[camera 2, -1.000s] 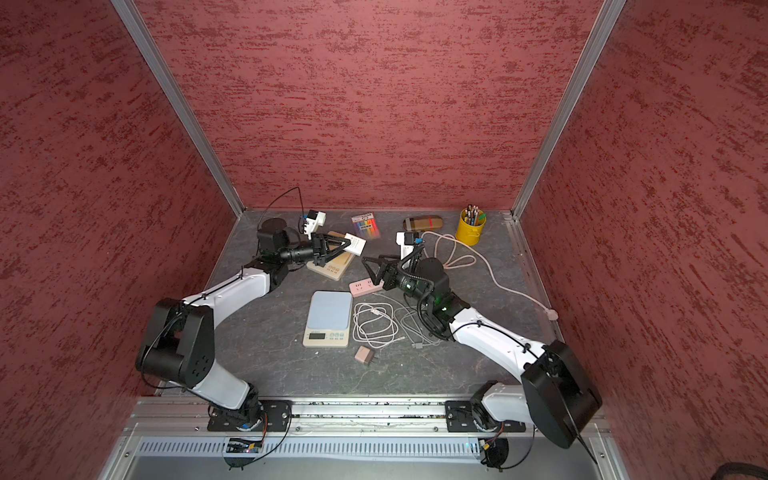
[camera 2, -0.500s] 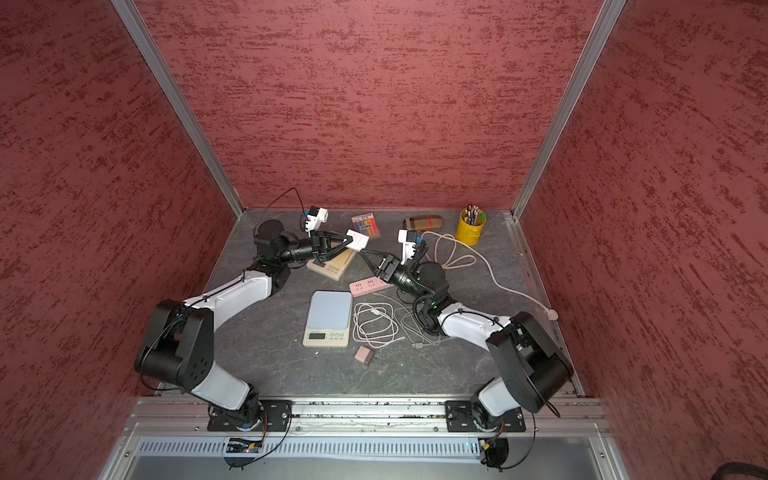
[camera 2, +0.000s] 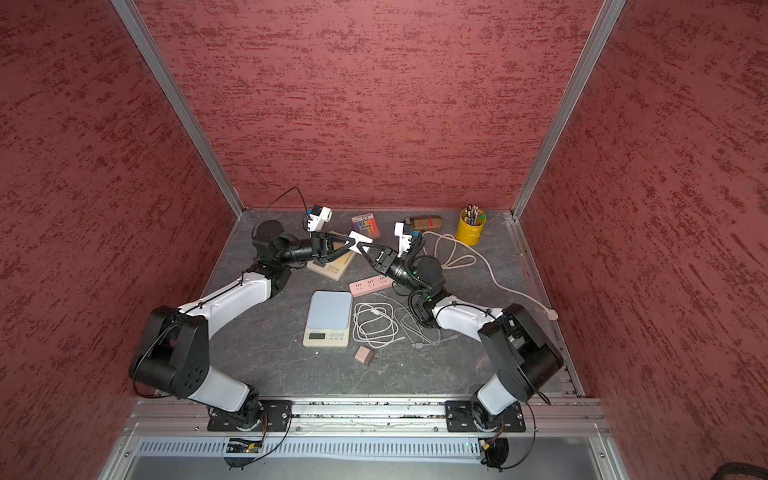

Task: Charge the electronic scale
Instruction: Adjust the socket at the center of the board.

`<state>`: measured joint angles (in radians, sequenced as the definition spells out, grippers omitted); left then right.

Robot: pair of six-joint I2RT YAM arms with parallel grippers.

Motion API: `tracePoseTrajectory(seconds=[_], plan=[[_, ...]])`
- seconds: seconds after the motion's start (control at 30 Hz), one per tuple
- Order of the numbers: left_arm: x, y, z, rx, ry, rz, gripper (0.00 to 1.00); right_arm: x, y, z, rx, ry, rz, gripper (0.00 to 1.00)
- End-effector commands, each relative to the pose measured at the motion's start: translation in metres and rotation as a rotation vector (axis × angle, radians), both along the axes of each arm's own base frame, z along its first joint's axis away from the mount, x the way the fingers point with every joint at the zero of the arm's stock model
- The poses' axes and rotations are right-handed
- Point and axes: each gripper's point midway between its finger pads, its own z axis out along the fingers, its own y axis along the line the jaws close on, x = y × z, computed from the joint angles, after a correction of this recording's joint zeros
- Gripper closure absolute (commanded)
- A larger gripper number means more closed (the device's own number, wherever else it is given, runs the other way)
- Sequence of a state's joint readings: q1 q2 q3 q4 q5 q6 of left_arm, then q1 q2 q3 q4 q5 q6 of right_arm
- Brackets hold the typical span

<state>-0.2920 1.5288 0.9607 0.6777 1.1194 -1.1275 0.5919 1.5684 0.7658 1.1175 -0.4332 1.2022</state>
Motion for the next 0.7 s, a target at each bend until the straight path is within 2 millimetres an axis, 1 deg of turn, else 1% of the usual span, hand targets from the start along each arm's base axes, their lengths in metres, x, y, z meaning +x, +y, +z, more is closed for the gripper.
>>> tracePoseTrajectory(seconds=[0.0,0.07,0.1,0.13,0.2,0.23,0.27,0.3,0.37,0.4,0.43,0.47,0.53,0.6,0.67], plan=[[-0.013,0.0,0.004,0.01,-0.018,-0.028,0.99,0.001,-0.004,0.015,-0.017,-0.085,-0.03,0.87],[-0.015,0.0,0.001,0.034,-0.03,-0.031,0.9,-0.002,-0.003,0.014,-0.061,-0.124,-0.035,0.94],[-0.017,0.0,0.0,0.043,-0.038,-0.034,0.8,-0.003,-0.003,0.014,-0.084,-0.147,-0.039,0.96],[-0.018,0.002,-0.001,0.056,-0.043,-0.031,0.62,-0.005,-0.003,0.014,-0.117,-0.177,-0.043,0.98],[-0.02,0.008,-0.006,0.094,-0.038,-0.017,0.29,-0.006,-0.003,0.013,-0.209,-0.248,-0.059,1.0],[-0.019,0.014,-0.006,0.116,-0.048,0.0,0.12,-0.002,-0.003,0.007,-0.296,-0.271,-0.063,1.0],[-0.018,0.02,-0.007,0.135,-0.051,0.019,0.0,0.005,-0.001,-0.002,-0.394,-0.289,-0.069,1.0],[-0.016,0.029,-0.008,0.155,-0.057,0.04,0.0,0.006,-0.003,0.005,-0.505,-0.359,-0.082,1.0],[-0.011,0.048,-0.015,0.197,-0.037,0.098,0.0,0.015,-0.003,-0.008,-0.759,-0.449,-0.067,1.0],[-0.007,0.06,-0.021,0.23,-0.024,0.137,0.0,0.019,-0.005,-0.007,-0.878,-0.522,-0.06,1.0],[-0.002,0.071,-0.031,0.274,-0.001,0.179,0.0,0.027,-0.005,-0.03,-1.012,-0.543,-0.013,1.0],[0.001,0.078,-0.04,0.317,0.018,0.21,0.0,0.031,-0.007,-0.041,-1.113,-0.56,0.026,1.0],[0.005,0.09,-0.065,0.443,0.049,0.263,0.0,0.043,-0.015,-0.07,-1.321,-0.578,0.109,0.99],[0.007,0.092,-0.086,0.535,0.069,0.274,0.0,0.06,-0.027,-0.098,-1.509,-0.551,0.156,0.99],[0.007,0.088,-0.104,0.567,0.103,0.255,0.0,0.079,-0.039,-0.125,-1.673,-0.515,0.188,1.0]])
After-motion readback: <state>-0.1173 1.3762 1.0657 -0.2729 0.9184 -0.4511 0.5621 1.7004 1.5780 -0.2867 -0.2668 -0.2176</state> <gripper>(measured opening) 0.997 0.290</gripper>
